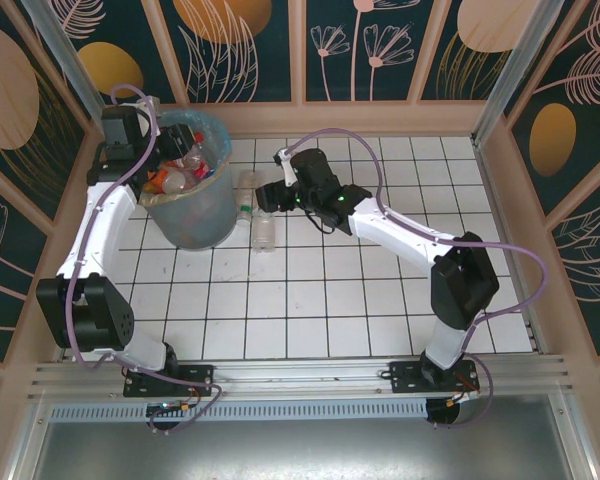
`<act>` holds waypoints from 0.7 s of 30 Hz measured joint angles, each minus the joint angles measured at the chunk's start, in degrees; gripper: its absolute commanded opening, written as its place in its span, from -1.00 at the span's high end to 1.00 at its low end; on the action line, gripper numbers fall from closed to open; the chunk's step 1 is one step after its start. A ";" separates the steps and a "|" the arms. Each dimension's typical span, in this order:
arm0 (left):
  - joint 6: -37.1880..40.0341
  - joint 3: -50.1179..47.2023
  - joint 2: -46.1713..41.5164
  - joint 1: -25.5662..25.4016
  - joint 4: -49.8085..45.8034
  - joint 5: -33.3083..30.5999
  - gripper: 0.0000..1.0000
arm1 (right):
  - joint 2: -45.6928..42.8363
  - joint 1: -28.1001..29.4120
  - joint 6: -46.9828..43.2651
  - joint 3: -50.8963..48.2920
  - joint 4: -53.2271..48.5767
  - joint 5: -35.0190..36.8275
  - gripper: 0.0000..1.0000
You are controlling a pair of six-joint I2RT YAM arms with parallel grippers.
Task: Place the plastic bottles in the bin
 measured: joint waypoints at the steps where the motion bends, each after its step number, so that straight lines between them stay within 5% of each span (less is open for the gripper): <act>1: 0.07 -0.13 0.24 0.02 0.42 -0.07 0.12 | 0.22 0.00 0.22 0.00 -0.04 -0.04 -0.56; 21: 1.27 1.36 -5.35 -0.31 -2.40 -4.94 -0.12 | 8.68 0.13 8.61 2.84 -6.14 0.46 -0.66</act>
